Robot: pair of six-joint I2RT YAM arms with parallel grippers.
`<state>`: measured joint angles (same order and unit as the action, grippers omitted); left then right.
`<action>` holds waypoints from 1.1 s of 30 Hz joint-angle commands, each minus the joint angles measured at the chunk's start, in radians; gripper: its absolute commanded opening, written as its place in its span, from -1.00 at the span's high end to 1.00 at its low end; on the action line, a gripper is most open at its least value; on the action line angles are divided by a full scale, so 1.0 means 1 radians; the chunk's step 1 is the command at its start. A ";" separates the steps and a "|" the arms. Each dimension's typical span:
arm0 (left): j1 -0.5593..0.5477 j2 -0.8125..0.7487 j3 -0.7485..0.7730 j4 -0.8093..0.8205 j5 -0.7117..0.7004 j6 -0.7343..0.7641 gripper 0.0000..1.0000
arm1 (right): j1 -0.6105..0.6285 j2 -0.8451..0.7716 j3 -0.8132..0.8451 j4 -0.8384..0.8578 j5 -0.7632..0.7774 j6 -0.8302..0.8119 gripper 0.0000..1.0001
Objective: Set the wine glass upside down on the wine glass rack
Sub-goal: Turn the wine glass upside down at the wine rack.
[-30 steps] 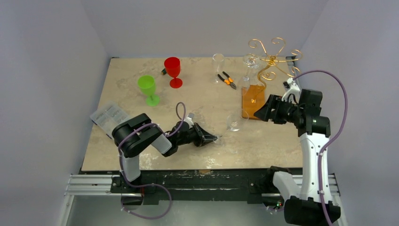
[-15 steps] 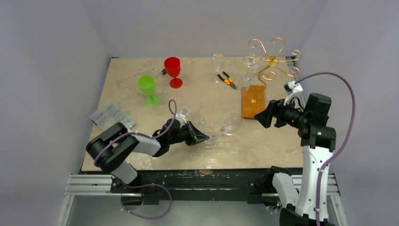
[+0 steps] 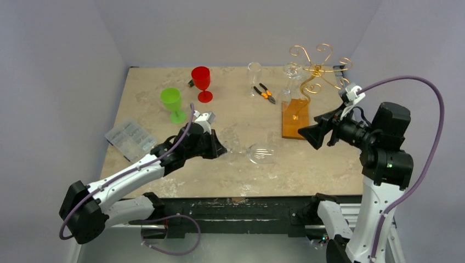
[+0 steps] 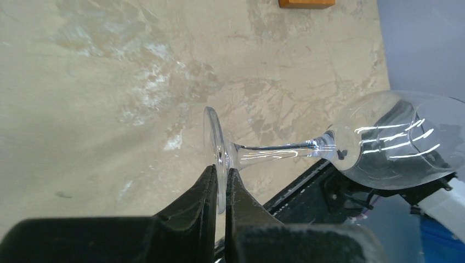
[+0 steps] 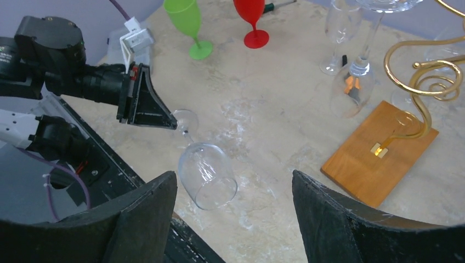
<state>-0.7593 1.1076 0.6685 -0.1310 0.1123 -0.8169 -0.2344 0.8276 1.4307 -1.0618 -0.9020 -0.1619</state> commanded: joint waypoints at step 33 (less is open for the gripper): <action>-0.538 -0.077 0.366 0.296 -0.729 1.866 1.00 | -0.001 0.088 -0.102 0.281 -0.306 0.383 -0.44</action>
<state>-1.2709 1.0157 1.0279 -0.0715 -0.5560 0.8024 -0.2359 0.9440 1.3293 -0.9112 -1.1530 0.0723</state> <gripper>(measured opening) 0.040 0.721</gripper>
